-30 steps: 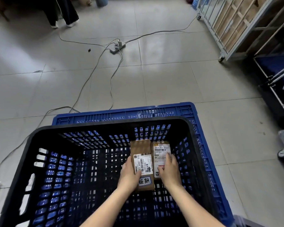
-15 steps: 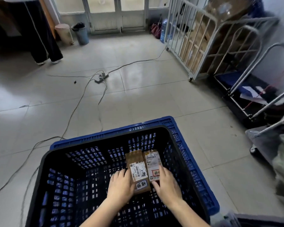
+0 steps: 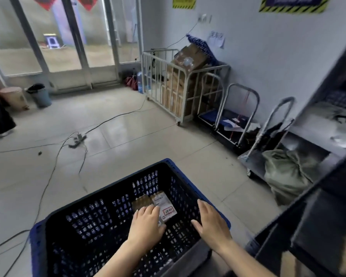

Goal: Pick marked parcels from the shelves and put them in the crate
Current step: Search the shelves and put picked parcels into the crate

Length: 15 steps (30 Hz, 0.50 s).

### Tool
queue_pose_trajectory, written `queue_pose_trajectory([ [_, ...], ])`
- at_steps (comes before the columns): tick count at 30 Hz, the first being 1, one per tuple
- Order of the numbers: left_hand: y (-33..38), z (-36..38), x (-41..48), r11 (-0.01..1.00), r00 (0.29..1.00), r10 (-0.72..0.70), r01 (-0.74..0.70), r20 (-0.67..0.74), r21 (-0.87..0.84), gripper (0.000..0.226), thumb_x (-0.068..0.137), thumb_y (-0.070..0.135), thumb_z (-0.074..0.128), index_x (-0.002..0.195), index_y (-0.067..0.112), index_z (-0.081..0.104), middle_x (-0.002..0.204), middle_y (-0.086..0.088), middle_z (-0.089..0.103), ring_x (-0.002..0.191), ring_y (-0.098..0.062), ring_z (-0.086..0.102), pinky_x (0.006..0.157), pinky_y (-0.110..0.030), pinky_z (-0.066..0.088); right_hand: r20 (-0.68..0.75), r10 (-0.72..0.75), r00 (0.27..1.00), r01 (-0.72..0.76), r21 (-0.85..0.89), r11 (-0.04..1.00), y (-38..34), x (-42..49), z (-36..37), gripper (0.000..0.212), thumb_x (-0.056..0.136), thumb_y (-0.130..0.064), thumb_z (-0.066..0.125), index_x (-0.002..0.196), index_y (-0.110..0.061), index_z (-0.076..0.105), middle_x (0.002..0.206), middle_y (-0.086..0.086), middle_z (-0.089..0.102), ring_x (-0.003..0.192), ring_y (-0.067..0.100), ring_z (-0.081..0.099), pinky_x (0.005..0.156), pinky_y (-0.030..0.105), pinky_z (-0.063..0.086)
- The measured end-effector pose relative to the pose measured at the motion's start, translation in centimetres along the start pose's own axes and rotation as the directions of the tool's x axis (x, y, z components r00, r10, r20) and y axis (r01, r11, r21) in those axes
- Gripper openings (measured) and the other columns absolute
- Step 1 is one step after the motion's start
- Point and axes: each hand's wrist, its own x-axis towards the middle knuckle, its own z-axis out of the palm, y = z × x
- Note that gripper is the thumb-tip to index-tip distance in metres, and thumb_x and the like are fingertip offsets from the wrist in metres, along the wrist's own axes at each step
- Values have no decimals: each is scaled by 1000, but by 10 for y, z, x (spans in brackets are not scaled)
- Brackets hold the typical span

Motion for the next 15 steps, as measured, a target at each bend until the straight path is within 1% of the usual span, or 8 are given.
queue_pose_trajectory([
  [3, 20, -7, -12, 995, 995, 95, -95, 2, 28, 57, 93, 43, 43, 142, 19, 30, 148, 3, 35, 138, -20, 28, 116, -33, 20, -41, 67, 997, -67, -16, 998, 11, -33, -18, 66, 97, -39, 41, 149, -14, 9, 156, 1, 14, 143, 15, 15, 115, 24, 14],
  [7, 56, -20, -18, 974, 976, 219, -219, 11, 49, 61, 94, 44, 42, 147, 20, 23, 152, 2, 29, 141, -21, 22, 117, -34, 18, -100, 152, 983, -156, -29, 987, 31, -72, -43, 66, 97, -41, 40, 149, -14, 10, 156, 1, 15, 143, 15, 16, 115, 24, 14],
  [11, 101, -30, -28, 930, 933, 360, -358, 0, 83, 61, 95, 44, 41, 148, 20, 22, 153, 4, 26, 142, -20, 20, 117, -33, 15, -172, 251, 953, -257, -19, 966, 52, -116, -63, 67, 96, -42, 39, 149, -14, 9, 157, 2, 13, 144, 15, 14, 115, 24, 12],
  [15, 149, -31, -43, 872, 879, 476, -474, 18, 119, 62, 95, 45, 41, 148, 20, 22, 152, 4, 26, 142, -19, 20, 117, -33, 14, -237, 349, 907, -358, 3, 934, 72, -164, -79, 67, 96, -43, 39, 149, -16, 9, 157, 0, 12, 144, 15, 13, 116, 25, 13],
])
